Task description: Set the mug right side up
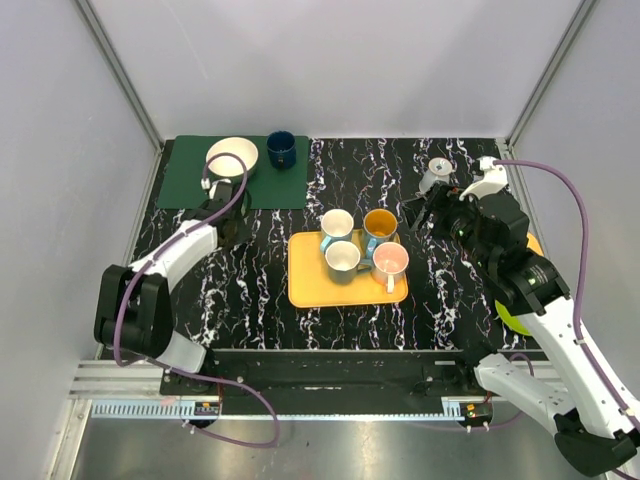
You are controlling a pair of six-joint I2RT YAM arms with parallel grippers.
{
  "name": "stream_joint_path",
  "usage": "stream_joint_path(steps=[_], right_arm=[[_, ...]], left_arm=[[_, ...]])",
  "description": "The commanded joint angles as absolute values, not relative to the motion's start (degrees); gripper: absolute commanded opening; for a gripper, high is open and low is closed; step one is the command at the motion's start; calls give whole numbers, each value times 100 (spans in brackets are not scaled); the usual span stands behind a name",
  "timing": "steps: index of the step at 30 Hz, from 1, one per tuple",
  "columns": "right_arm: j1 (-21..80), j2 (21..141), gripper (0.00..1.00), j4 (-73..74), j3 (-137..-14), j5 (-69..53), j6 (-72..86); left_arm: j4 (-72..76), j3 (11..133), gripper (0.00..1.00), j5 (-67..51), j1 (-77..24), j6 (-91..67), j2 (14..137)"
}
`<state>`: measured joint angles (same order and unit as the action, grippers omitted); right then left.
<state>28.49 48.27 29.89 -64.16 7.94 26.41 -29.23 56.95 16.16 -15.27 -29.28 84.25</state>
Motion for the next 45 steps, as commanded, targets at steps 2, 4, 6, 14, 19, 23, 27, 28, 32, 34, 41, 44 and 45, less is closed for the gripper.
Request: stream_joint_path(steps=[2, 4, 6, 14, 19, 23, 27, 28, 32, 34, 41, 44, 45], right_arm=[[2874, 4755, 87, 2698, -6363, 800, 2690], [2874, 4772, 87, 2698, -6337, 809, 2689], [2865, 4764, 87, 2707, -6311, 817, 2689], [2865, 4808, 87, 2716, -6275, 817, 2733], [2874, 4904, 89, 2786, -6232, 809, 2733], [2874, 4992, 89, 2891, -6196, 765, 2733], [2874, 5150, 89, 2979, -6100, 660, 2786], [2874, 5176, 89, 3006, -6074, 624, 2777], [2865, 5422, 86, 3155, -5924, 274, 2673], [2883, 5721, 84, 3348, -5968, 141, 2576], [3032, 6248, 81, 4244, -5899, 940, 2382], [3137, 6573, 76, 4490, -5828, 695, 2434], [3251, 6687, 75, 4491, -5810, 720, 2469]], left_arm=[[-2083, 5573, 0, 1320, -1257, -3164, 8753], [-1995, 5511, 0, 1248, -1204, -3208, 8946], [-1847, 5423, 0, 1134, -1143, -3295, 9035], [-1556, 5186, 0, 958, -1081, -3428, 9307], [-1722, 5273, 26, 932, -1081, -3419, 9387], [-1845, 5195, 49, 1019, -1081, -3401, 9211], [-2073, 5019, 60, 1134, -1081, -3401, 8764], [-2126, 4914, 62, 1160, -1081, -3445, 8658], [-2267, 4527, 68, 1020, -1090, -3621, 7816], [-2338, 4360, 73, 950, -1125, -3647, 7165], [-2427, 4307, 79, 958, -1827, -3920, 5661], [-2286, 4350, 79, 1098, -2398, -4043, 5537], [-2224, 4377, 78, 1107, -2530, -4060, 5563]])
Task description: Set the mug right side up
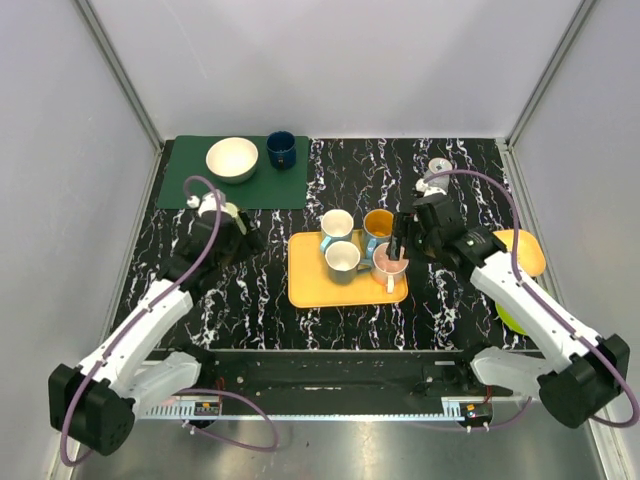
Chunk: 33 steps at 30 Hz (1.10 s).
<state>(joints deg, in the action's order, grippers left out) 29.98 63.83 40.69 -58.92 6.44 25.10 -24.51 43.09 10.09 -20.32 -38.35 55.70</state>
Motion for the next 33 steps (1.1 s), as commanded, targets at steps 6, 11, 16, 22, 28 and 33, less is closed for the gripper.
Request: stream_joint_path(steps=[6, 11, 16, 22, 28, 33], right_arm=[[4095, 7004, 75, 4649, -5845, 1142, 2996], [4245, 7093, 70, 4746, -5705, 1371, 3296], [4245, 7259, 64, 4694, -5546, 1635, 3515], [4245, 7321, 66, 4079, -5256, 1951, 3788], [4236, 7549, 64, 3780, -5247, 2250, 3797], [4236, 7918, 58, 3612, -5326, 2268, 3683]], left_arm=[[-1767, 4228, 75, 1037, -3067, -4139, 5660], [-1609, 3920, 74, 984, -3120, -4192, 5450], [-1565, 3736, 74, 923, -3111, -4201, 5361], [-1521, 3691, 73, 940, -3111, -4157, 5317], [-1503, 3665, 73, 949, -3111, -4157, 5238], [-1512, 3630, 73, 984, -3111, -4148, 5221]])
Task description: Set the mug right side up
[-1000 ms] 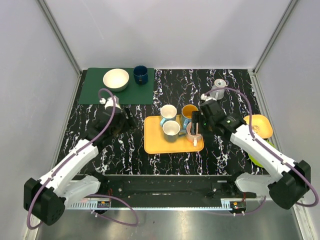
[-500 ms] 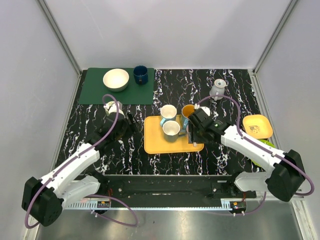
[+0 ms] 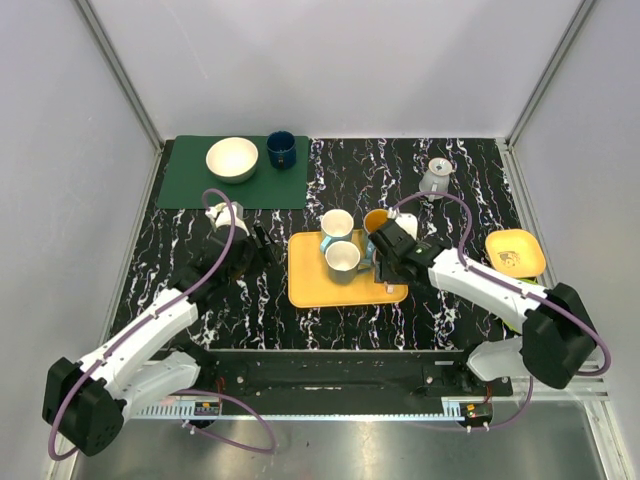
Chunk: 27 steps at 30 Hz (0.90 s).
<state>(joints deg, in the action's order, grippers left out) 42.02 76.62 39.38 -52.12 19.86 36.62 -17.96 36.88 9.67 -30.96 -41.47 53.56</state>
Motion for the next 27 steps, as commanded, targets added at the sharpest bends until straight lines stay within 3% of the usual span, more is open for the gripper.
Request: stream_joint_path(steps=[1, 13, 21, 27], right_arm=[[4236, 7980, 56, 3569, -5352, 2259, 3674], [4228, 7972, 34, 3419, -5159, 2443, 3718], [4228, 7805, 0, 3523, -5115, 2443, 3718], [4236, 6893, 0, 4165, -5194, 2294, 3621]], left_arm=[[-1520, 3630, 73, 993, -3111, -4148, 5221], [-1503, 3604, 72, 1011, -3111, -4175, 5247], [-1520, 3577, 72, 1028, -3111, -4175, 5186], [-1538, 3604, 72, 1063, -3111, -4166, 5142]])
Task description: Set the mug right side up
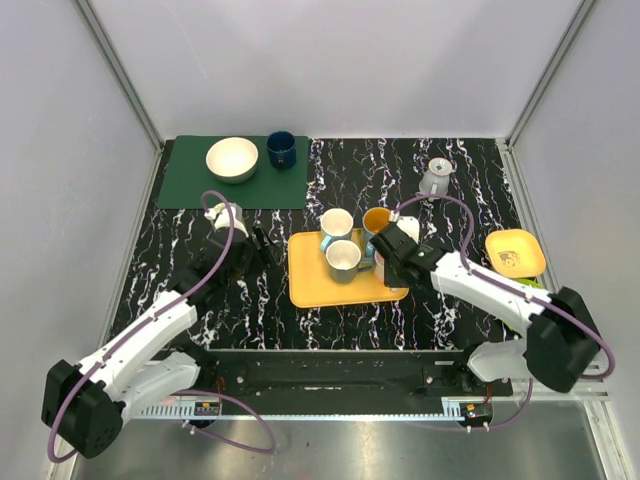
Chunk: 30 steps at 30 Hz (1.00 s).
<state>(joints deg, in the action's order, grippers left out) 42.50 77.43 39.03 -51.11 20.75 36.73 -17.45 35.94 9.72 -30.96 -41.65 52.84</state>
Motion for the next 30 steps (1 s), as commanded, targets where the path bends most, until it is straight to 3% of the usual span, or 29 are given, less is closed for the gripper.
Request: stream_joint_path(steps=[1, 13, 18, 20, 22, 23, 30], right_arm=[[4228, 6769, 0, 4253, -5220, 2268, 3612], [4236, 5766, 0, 4940, -6002, 1434, 3515], [4228, 5170, 0, 4264, -6345, 706, 3796], [4236, 5002, 0, 3678, -6415, 449, 3946], [4210, 4861, 0, 3254, -6460, 142, 4095], [4210, 4852, 0, 2860, -6530, 28, 4139], [3649, 5132, 0, 662, -6347, -1630, 5052]], left_arm=[[-1538, 3612, 72, 1063, -3111, -4175, 5150], [-1450, 3832, 72, 1072, -3111, -4271, 5125], [-529, 3429, 72, 792, -3111, -4622, 4150], [153, 3297, 77, 433, -3103, -4807, 3703], [718, 3121, 92, 90, -3103, -5052, 3516], [1382, 3068, 95, -408, -3103, -5158, 3455], [3952, 2796, 99, -1977, -3111, -6239, 3981]])
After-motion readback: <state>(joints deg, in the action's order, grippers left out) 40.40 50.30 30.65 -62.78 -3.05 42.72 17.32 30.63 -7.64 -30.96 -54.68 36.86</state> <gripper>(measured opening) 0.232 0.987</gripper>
